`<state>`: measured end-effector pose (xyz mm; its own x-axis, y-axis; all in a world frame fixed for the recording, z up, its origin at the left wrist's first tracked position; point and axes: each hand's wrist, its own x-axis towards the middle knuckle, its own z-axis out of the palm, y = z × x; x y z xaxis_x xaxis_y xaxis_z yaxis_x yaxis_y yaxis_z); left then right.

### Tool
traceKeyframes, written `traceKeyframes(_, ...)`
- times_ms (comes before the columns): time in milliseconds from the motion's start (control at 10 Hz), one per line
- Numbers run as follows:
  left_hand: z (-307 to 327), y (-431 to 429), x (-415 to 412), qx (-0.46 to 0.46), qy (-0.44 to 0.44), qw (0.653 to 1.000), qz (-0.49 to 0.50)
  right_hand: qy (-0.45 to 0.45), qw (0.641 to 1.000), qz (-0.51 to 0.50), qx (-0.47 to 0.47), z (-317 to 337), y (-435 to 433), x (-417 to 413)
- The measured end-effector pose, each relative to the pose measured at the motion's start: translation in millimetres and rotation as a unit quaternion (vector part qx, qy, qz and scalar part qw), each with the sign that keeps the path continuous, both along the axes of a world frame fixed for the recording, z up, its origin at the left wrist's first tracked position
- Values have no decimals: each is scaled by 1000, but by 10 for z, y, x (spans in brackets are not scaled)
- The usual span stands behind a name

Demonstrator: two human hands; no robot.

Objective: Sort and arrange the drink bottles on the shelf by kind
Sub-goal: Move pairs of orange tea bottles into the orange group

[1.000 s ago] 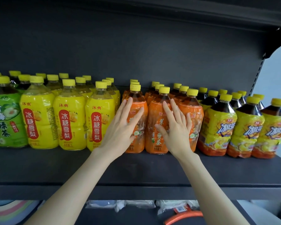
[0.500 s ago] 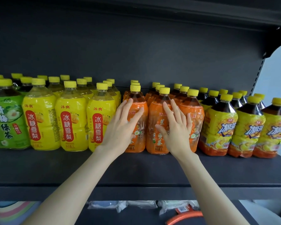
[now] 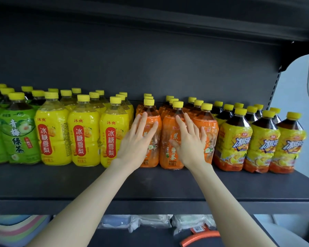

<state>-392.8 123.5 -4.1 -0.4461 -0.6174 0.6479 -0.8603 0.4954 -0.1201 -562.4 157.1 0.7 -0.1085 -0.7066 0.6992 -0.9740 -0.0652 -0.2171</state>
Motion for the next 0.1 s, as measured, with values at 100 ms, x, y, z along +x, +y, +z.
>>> traceKeyframes(100,156,158,87,61,14,997,-33,12,999,-6,48,193,90,-17)
